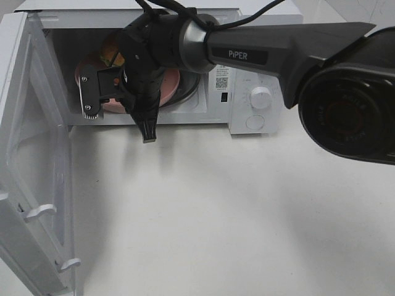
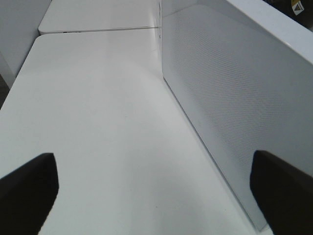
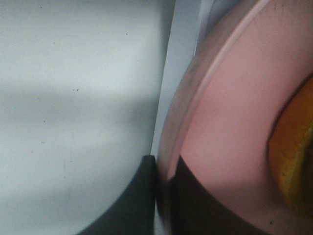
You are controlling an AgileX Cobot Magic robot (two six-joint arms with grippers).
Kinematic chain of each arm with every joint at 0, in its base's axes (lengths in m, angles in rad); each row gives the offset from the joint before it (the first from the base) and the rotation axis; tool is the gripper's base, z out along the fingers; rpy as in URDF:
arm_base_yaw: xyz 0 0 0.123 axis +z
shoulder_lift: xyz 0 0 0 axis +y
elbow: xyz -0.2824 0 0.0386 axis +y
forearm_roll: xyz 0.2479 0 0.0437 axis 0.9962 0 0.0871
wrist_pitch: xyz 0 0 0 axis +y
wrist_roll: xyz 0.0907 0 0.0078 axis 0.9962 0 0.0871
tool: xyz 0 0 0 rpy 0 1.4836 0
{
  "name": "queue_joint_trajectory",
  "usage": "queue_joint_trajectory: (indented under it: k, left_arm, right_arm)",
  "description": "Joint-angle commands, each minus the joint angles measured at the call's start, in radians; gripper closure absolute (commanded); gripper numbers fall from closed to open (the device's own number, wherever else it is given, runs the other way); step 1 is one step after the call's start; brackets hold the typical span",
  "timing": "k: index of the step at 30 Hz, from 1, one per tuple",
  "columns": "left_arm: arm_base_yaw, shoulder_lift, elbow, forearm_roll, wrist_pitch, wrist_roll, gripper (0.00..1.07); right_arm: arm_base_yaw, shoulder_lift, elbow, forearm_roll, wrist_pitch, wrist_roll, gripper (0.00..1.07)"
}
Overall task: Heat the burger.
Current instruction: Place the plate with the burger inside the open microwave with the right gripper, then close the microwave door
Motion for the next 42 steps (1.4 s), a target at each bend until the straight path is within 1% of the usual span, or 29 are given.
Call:
queue_joint_trajectory:
  k: [1, 5, 6, 7, 8, 10, 11, 12, 13, 14, 15, 16, 17, 18, 19, 20, 21, 23, 26, 27, 28, 29, 31, 33, 34, 36, 39, 41, 42]
  left_arm:
    - [-0.006, -0.020, 0.002, -0.003, -0.004, -0.001, 0.07]
    - [-0.006, -0.020, 0.002, -0.002, -0.004, -0.001, 0.07]
    - [-0.006, -0.020, 0.002, -0.002, -0.004, -0.001, 0.07]
    - [-0.006, -0.020, 0.002, -0.002, -0.004, -0.001, 0.07]
    - [-0.006, -0.020, 0.002, -0.002, -0.004, -0.001, 0.07]
    - [-0.006, -0.020, 0.002, -0.002, -0.004, -0.001, 0.07]
    - [-0.006, -0.020, 0.002, -0.002, -0.004, -0.001, 0.07]
    - [-0.006, -0.020, 0.002, -0.002, -0.004, -0.001, 0.07]
    - [-0.006, -0.020, 0.002, -0.002, -0.004, -0.001, 0.07]
    - [-0.006, -0.020, 0.002, -0.002, -0.004, -0.001, 0.07]
    - [-0.006, -0.020, 0.002, -0.002, -0.004, -0.001, 0.07]
    - [-0.006, -0.020, 0.002, -0.002, -0.004, -0.001, 0.07]
    - [-0.006, -0.020, 0.002, -0.002, -0.004, -0.001, 0.07]
    - [-0.006, -0.020, 0.002, -0.002, -0.004, -0.001, 0.07]
    - [-0.006, -0.020, 0.002, -0.002, -0.004, -0.001, 0.07]
    - [-0.006, -0.020, 0.002, -0.002, -0.004, -0.001, 0.07]
    - [-0.006, -0.020, 0.002, -0.002, -0.004, -0.001, 0.07]
    - [-0.006, -0.020, 0.002, -0.002, -0.004, -0.001, 0.07]
    - [-0.006, -0.020, 0.002, -0.002, -0.004, -0.001, 0.07]
    - [-0.006, -0.020, 0.002, -0.002, -0.004, -0.001, 0.07]
    - [-0.006, -0.020, 0.002, -0.002, -0.004, -0.001, 0.07]
    - [-0.006, -0.020, 0.002, -0.002, -0.004, -0.001, 0.07]
    - [-0.006, -0.020, 0.002, -0.002, -0.004, -0.001, 0.07]
    - [-0.006, -0.020, 0.002, -0.002, -0.004, -0.001, 0.07]
    - [-0.006, -0.020, 0.002, -0.002, -0.004, -0.001, 0.07]
    - [-0.006, -0.020, 0.002, -0.002, -0.004, -0.001, 0.07]
    - [-0.006, -0.020, 0.002, -0.002, -0.004, -0.001, 0.07]
    - [-0.006, -0.020, 0.002, -0.002, -0.004, -0.001, 0.07]
    - [-0.006, -0.020, 0.002, -0.002, -0.004, -0.001, 0.07]
  right_arm:
    - [-0.010, 0.002, -0.026, -0.025, -0.048, 0.002, 1.07]
    - [-0.010, 0.002, -0.026, -0.022, -0.063, 0.011, 1.04]
    - [-0.010, 0.002, -0.026, -0.020, -0.067, 0.022, 1.02]
    - [-0.010, 0.002, -0.026, -0.020, -0.063, 0.040, 0.96]
    - [-0.010, 0.002, -0.026, -0.020, -0.063, 0.040, 0.96]
    - [-0.010, 0.002, -0.026, -0.020, -0.034, 0.050, 0.85]
    - [-0.010, 0.002, -0.026, -0.020, -0.034, 0.050, 0.85]
    - [-0.010, -0.002, -0.020, -0.020, -0.023, 0.050, 0.77]
    - [-0.010, -0.002, -0.020, -0.020, -0.023, 0.050, 0.77]
    - [-0.010, -0.009, -0.020, -0.020, -0.011, 0.050, 0.68]
    - [-0.010, -0.013, -0.020, -0.020, -0.011, 0.052, 0.63]
    - [-0.010, -0.013, -0.020, -0.020, -0.011, 0.052, 0.63]
    - [-0.010, -0.030, -0.010, -0.020, -0.011, 0.052, 0.55]
    - [-0.010, -0.047, 0.009, -0.020, -0.019, 0.052, 0.51]
    - [-0.010, -0.047, 0.009, -0.020, -0.019, 0.052, 0.51]
    - [-0.010, -0.083, 0.060, -0.020, -0.042, 0.051, 0.45]
    - [-0.010, -0.083, 0.060, -0.020, -0.042, 0.051, 0.45]
    - [-0.010, -0.149, 0.177, -0.022, -0.088, 0.051, 0.37]
    - [-0.010, -0.167, 0.207, -0.025, -0.108, 0.051, 0.36]
    - [-0.010, -0.203, 0.260, -0.030, -0.147, 0.051, 0.35]
    - [-0.010, -0.203, 0.260, -0.030, -0.147, 0.051, 0.35]
    - [-0.010, -0.247, 0.326, -0.033, -0.198, 0.051, 0.34]
    - [-0.010, -0.269, 0.361, -0.034, -0.233, 0.051, 0.34]
    - [-0.010, -0.332, 0.465, -0.051, -0.346, 0.051, 0.32]
    - [-0.010, -0.332, 0.465, -0.051, -0.346, 0.051, 0.32]
    - [-0.011, -0.418, 0.603, -0.055, -0.423, 0.052, 0.30]
    - [-0.011, -0.440, 0.638, -0.055, -0.435, 0.052, 0.30]
    - [-0.011, -0.519, 0.759, -0.053, -0.468, 0.061, 0.31]
    - [-0.011, -0.519, 0.759, -0.053, -0.468, 0.061, 0.31]
